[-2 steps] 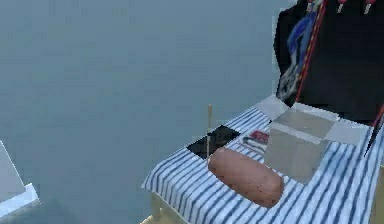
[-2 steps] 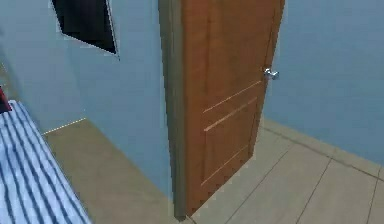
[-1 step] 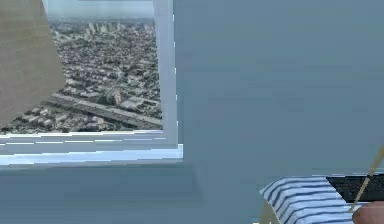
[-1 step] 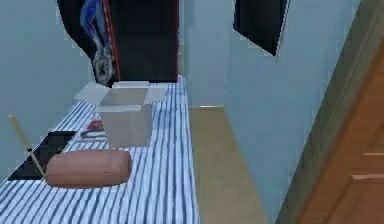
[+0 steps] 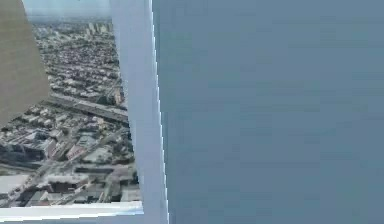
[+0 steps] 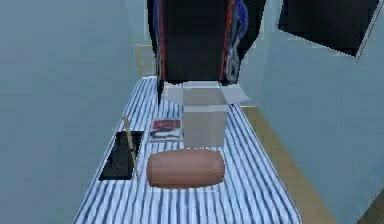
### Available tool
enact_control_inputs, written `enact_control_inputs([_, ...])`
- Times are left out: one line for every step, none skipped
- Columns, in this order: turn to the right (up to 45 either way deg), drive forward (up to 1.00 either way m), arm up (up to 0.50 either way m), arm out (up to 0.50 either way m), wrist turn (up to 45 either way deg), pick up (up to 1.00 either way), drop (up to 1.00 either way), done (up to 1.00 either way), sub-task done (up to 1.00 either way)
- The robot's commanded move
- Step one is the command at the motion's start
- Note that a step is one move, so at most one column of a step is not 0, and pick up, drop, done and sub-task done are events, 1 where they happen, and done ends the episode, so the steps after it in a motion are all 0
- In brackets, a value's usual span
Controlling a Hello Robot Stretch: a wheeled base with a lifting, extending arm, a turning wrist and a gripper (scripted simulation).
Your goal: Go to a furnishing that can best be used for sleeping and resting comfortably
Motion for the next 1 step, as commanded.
enact_control_inputs([45.0,0.00,0.00,0.00,0.0,0.00,0.00,0.00,0.00])
